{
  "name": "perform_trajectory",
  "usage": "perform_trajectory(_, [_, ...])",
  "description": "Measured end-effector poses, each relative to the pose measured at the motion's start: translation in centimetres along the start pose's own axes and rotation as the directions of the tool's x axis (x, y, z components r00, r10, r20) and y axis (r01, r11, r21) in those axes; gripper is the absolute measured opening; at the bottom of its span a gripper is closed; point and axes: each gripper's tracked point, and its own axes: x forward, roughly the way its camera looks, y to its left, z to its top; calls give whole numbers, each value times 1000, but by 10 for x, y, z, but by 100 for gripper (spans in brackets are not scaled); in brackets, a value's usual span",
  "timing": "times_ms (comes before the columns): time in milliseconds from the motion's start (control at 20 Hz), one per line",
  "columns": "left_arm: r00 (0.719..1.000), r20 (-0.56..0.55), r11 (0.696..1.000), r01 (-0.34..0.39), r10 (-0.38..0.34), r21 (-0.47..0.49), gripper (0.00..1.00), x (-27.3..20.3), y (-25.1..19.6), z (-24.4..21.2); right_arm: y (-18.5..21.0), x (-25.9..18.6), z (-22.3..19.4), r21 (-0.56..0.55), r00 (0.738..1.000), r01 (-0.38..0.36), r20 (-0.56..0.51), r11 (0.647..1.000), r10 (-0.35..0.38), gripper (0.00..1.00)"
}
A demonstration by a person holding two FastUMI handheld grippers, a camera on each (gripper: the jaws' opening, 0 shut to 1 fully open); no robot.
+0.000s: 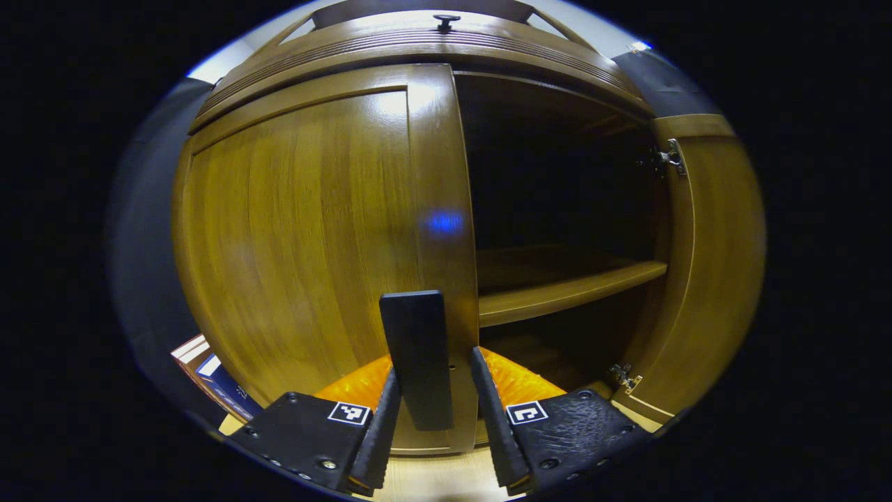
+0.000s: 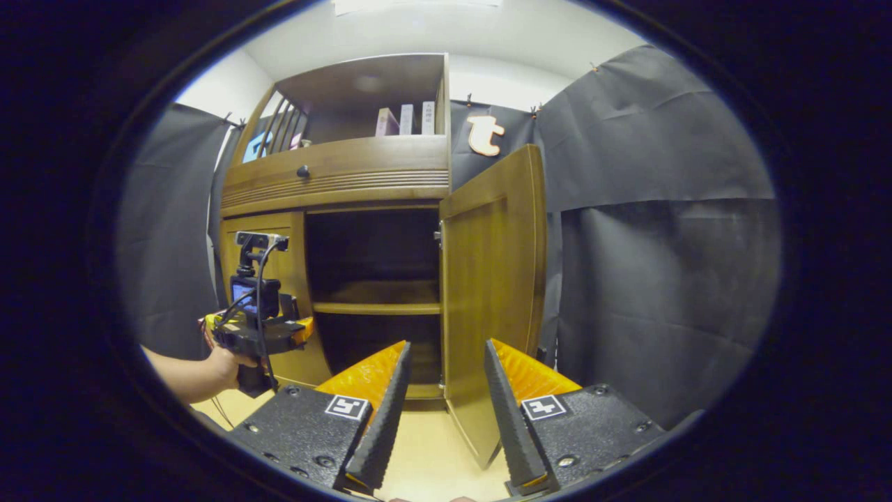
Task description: Open the right door of the double-door shoe cabinet with the right hand, and open the left door with the left hand.
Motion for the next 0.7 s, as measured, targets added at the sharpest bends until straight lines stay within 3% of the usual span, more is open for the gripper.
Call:
perform_trajectory(50, [1000,6,1000,0,0,1,65,-1,1,0,1,0,-1,-1,1000,-3,-4,1000,3,68])
perform_trajectory(200, [1000,12,1000,20,-20,-10,40,1,6,1,1,0,-6,-10,1000,-12,-18,1000,12,68])
perform_trajectory(250, [1000,9,1000,22,-22,-10,40,-1,8,0,2,2,-7,-12,1000,-18,-23,1000,18,68])
perform_trajectory(300, [1000,8,1000,15,-15,-16,22,-1,8,0,3,1,-8,-14,999,-21,-26,1000,21,68])
perform_trajectory(350, [1000,9,1000,13,-12,-20,26,-1,8,1,5,1,-8,-16,999,-26,-27,1000,26,68])
perform_trajectory(700, [1000,-13,1000,-5,5,-10,26,-8,9,-2,9,7,-17,-34,997,-54,-55,998,52,68])
